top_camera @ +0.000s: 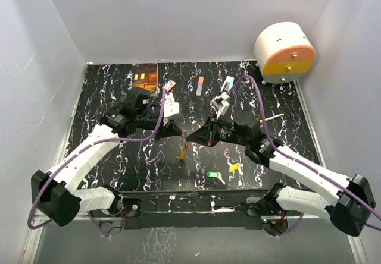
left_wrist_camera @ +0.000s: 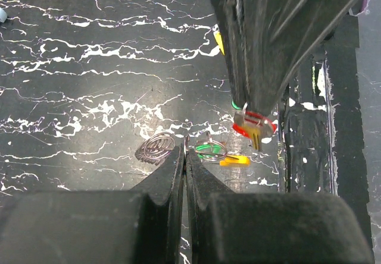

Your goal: Put the keys on the keyring

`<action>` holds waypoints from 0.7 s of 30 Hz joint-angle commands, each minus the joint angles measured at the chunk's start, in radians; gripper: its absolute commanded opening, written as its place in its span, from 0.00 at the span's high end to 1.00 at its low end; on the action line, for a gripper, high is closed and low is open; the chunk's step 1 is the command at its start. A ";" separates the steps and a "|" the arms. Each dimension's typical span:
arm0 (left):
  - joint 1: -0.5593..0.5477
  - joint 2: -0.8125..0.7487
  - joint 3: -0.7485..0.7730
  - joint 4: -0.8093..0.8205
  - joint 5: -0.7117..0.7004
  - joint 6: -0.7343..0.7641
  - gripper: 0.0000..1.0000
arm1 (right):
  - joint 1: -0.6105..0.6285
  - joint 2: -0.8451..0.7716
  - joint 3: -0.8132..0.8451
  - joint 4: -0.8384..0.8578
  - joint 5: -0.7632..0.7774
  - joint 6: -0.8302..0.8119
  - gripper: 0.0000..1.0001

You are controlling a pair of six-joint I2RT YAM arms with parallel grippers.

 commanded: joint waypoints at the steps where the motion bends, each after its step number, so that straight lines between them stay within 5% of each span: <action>1: 0.000 -0.047 0.005 0.020 0.050 -0.011 1.00 | 0.033 0.040 0.075 0.076 0.080 -0.002 0.93; 21: -0.010 -0.055 0.001 0.015 0.054 -0.010 1.00 | 0.061 0.119 0.151 0.015 0.175 -0.021 0.93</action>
